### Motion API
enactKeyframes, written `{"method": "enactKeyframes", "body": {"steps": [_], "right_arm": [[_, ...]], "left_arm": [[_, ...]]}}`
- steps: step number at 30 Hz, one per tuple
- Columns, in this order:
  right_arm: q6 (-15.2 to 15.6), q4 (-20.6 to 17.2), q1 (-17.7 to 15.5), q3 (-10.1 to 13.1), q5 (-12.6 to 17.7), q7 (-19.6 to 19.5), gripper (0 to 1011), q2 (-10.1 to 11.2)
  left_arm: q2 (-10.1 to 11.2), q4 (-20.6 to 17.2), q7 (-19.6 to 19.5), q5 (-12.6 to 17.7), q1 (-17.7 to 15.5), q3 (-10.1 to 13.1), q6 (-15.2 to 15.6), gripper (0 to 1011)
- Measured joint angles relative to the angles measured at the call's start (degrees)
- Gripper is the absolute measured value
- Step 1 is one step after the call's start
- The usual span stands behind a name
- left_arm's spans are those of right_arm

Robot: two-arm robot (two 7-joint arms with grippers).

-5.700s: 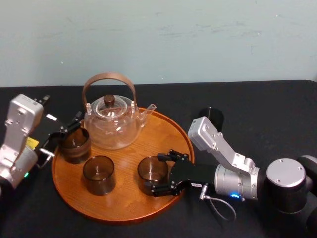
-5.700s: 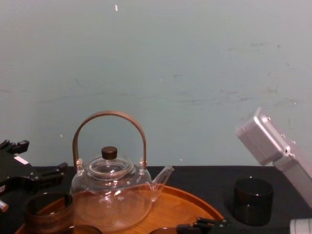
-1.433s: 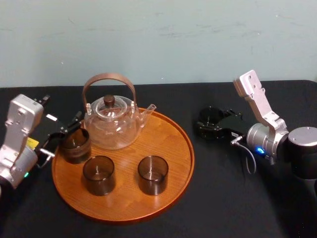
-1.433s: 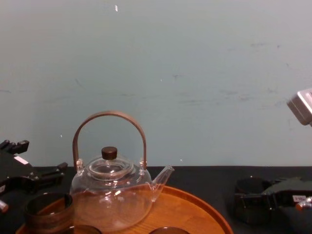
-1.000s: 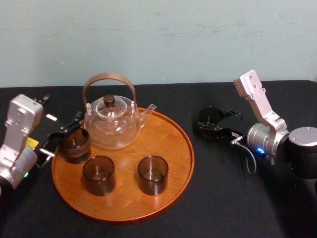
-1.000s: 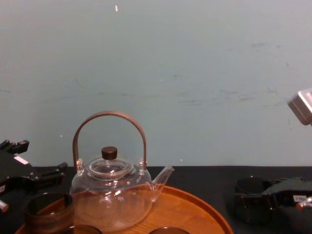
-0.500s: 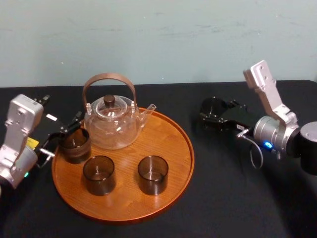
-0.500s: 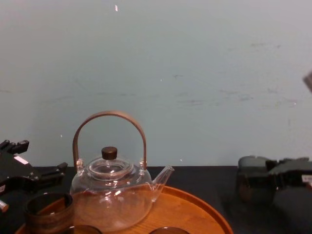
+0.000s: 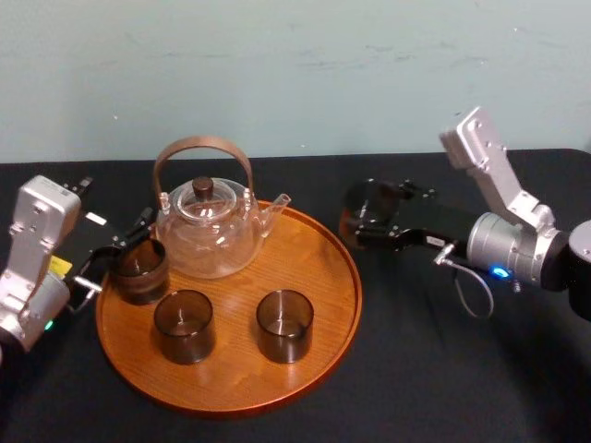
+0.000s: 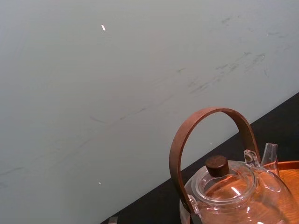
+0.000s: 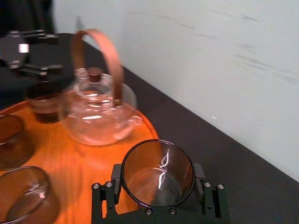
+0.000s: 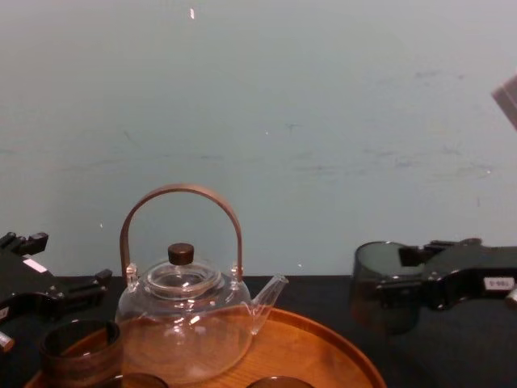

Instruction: Pick up the glass from the table and place it on the tray.

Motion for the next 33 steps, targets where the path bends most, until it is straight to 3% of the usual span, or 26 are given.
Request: {"method": "enactKeyframes", "body": {"steps": [16,33], "right_arm": [[-3.4,1.6,2.9,-7.4,0.3,5.0,904,-0.7],[-4.6,8.0,5.4,-10.7,-0.4,4.3,904,-3.4]], "left_arm": [[0.0,0.0,0.0,0.0,0.0,0.0,0.0,1001],[0.0,0.0,0.0,0.0,0.0,0.0,0.0,1001]]}}
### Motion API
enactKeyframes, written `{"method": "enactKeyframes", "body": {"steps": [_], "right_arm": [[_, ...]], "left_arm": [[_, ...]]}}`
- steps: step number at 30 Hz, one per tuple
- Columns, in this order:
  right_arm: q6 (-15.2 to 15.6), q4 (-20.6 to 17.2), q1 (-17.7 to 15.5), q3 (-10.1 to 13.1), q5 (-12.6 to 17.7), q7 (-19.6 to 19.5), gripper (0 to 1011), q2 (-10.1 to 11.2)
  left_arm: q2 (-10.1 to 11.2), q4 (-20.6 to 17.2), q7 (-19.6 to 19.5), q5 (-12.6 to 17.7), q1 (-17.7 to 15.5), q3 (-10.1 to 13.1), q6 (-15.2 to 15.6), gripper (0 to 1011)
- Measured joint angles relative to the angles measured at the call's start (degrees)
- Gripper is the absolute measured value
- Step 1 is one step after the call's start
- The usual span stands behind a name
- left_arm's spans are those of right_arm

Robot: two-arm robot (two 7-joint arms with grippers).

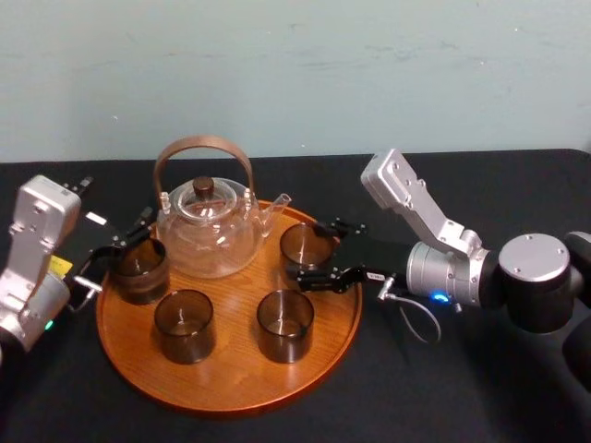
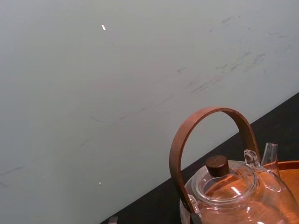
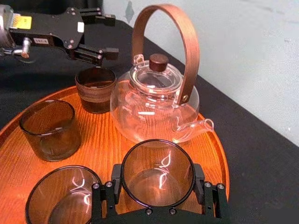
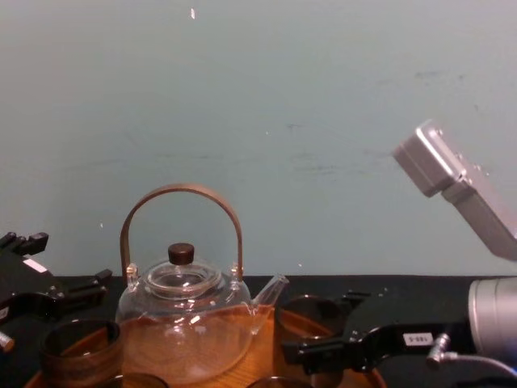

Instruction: Pick up the glass from the table and place it on the tray.

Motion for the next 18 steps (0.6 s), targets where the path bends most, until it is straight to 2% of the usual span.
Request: {"method": "enactKeyframes", "body": {"steps": [18], "right_arm": [[-0.4,4.3,1.2,-0.5,-0.9,-0.6,904,-1.7]], "left_arm": [[0.0,0.0,0.0,0.0,0.0,0.0,0.0,1001]]}}
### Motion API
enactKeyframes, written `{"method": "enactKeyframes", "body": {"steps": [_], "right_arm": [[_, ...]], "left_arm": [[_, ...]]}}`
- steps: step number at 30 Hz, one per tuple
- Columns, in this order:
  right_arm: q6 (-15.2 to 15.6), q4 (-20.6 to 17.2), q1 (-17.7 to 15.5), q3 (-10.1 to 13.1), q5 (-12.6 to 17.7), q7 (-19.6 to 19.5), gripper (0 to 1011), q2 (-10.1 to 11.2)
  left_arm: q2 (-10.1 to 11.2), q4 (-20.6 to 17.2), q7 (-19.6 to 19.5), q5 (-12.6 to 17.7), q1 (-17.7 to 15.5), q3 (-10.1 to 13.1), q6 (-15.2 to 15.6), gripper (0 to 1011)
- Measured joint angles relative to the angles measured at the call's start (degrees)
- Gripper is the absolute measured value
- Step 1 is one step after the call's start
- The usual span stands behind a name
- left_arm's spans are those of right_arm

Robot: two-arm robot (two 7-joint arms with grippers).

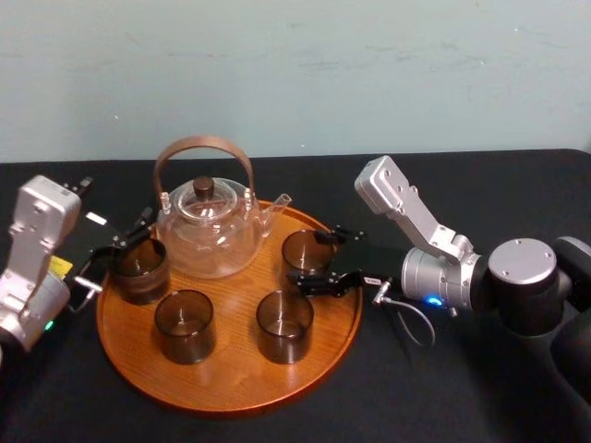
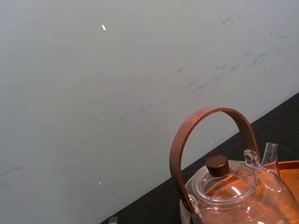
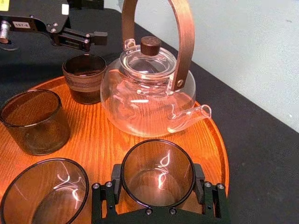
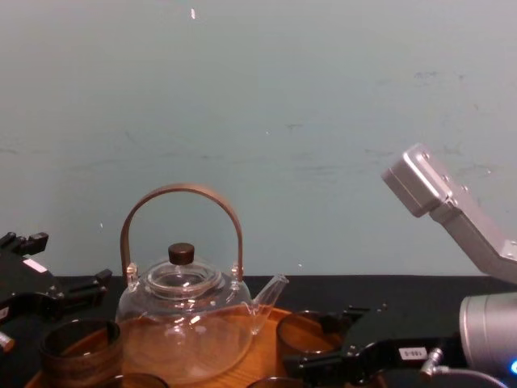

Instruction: Pick up the glass from the table and place it on the tray.

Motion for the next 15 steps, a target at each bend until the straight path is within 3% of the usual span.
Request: {"method": "enactKeyframes", "body": {"steps": [15], "right_arm": [[-0.1,0.1,0.0,0.1,-0.2,-0.2,906,0.0]], "left_arm": [[0.0,0.0,0.0,0.0,0.0,0.0,0.0,1001]]}}
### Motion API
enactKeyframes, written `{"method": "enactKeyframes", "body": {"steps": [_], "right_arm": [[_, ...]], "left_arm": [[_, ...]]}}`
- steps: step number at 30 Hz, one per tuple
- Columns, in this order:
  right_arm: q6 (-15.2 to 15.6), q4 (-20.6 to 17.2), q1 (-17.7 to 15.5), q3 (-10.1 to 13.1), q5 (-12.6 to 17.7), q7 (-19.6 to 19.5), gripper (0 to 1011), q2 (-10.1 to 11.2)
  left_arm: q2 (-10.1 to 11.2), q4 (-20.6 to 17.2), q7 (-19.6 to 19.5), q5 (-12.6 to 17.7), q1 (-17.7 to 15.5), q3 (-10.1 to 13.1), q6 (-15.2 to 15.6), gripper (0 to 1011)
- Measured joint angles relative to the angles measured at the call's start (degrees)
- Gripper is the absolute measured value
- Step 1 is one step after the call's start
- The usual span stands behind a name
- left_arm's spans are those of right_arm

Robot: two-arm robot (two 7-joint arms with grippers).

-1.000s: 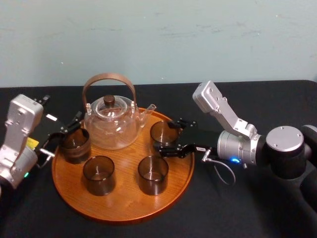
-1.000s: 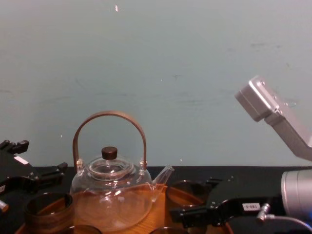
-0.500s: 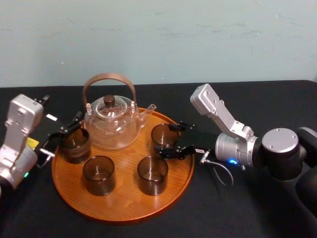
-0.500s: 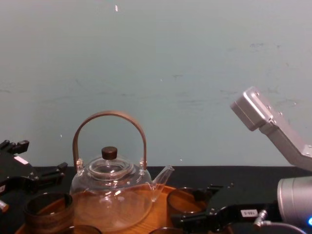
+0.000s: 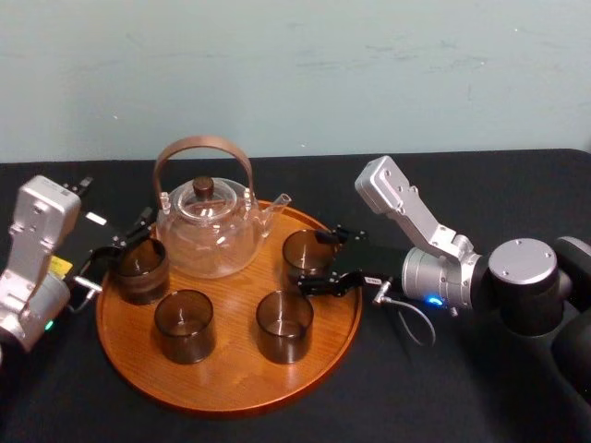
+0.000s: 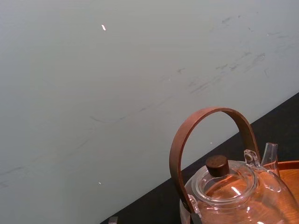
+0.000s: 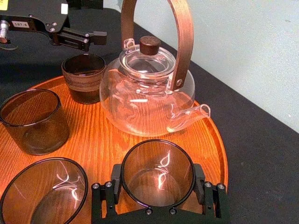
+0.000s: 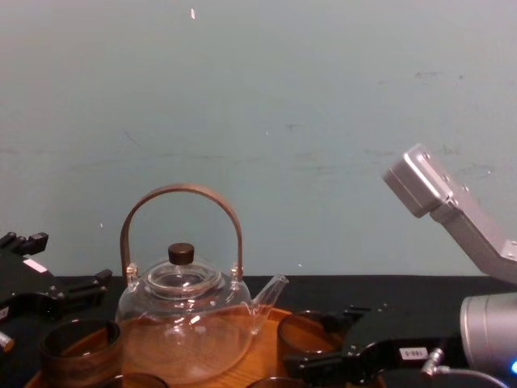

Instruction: Pick up the glass from the table and place it on the tray.

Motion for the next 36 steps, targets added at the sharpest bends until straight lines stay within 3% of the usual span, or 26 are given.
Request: {"method": "enactKeyframes", "body": {"steps": [6,29,36], "right_arm": [[0.0,0.0,0.0,0.0,0.0,0.0,1002,0.0],[0.1,-0.1,-0.1,0.1,0.2,0.2,1002,0.1],[0.0,-3.9,-1.6,2.3,2.7,1.1,1002,2.2]], "left_arm": [[0.0,0.0,0.0,0.0,0.0,0.0,0.0,1001],[0.0,0.0,0.0,0.0,0.0,0.0,0.0,1001],[0.0,0.0,0.0,0.0,0.0,0.0,0.0,1001]]}}
